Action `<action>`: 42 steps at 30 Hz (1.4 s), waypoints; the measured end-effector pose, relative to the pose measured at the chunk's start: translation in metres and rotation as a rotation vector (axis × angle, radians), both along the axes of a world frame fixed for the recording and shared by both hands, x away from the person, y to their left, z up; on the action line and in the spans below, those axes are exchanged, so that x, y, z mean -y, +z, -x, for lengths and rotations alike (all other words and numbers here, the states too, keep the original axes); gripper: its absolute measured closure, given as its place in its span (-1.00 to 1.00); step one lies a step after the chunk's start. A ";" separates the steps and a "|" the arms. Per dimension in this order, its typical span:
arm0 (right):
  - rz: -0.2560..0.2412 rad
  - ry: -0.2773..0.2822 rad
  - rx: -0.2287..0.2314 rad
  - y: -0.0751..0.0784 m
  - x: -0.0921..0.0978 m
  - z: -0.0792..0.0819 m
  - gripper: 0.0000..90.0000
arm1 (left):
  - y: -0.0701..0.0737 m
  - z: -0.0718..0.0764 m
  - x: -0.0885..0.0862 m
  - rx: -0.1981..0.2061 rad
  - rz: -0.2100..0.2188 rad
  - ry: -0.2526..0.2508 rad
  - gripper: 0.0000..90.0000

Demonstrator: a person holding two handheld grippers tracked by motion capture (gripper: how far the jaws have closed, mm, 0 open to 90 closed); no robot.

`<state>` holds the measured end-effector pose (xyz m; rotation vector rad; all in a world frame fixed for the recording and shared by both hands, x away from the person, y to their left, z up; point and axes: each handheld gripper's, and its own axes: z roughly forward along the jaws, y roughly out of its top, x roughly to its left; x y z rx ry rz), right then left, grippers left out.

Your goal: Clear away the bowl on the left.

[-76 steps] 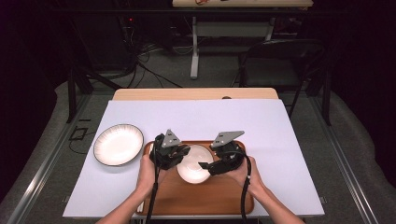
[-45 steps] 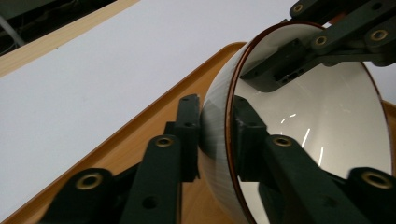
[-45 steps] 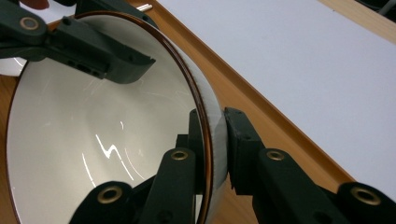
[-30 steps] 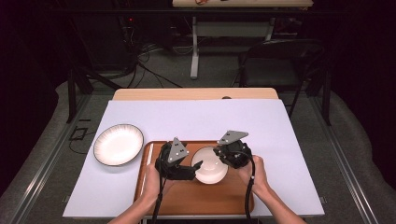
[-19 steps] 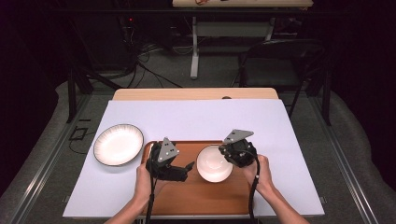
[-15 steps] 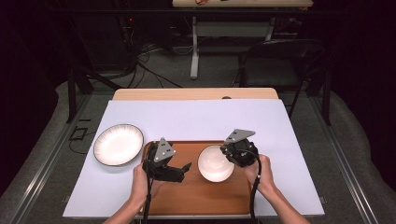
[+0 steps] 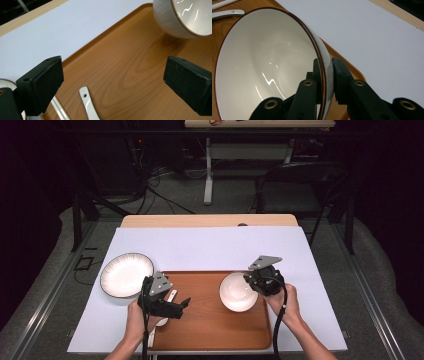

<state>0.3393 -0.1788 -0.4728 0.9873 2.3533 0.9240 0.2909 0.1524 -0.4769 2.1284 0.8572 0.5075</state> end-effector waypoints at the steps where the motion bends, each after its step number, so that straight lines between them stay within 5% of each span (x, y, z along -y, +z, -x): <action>1: 0.001 -0.002 -0.004 0.000 0.001 -0.001 0.82 | -0.001 0.000 -0.002 -0.003 -0.004 0.007 -0.94; 14: -0.012 -0.064 -0.068 -0.005 0.020 -0.016 0.82 | -0.003 0.004 -0.019 -0.024 0.002 0.038 -0.97; 29: -0.073 -0.152 -0.305 -0.029 0.037 -0.046 0.81 | -0.008 0.001 -0.026 -0.065 0.000 0.044 -0.99; 37: -0.125 -0.179 -0.351 -0.037 0.044 -0.055 0.80 | -0.011 -0.002 -0.025 -0.081 -0.004 0.040 -0.99; 42: -0.077 -0.193 -0.353 -0.045 0.044 -0.059 0.67 | -0.011 -0.002 -0.025 -0.084 -0.007 0.039 -0.99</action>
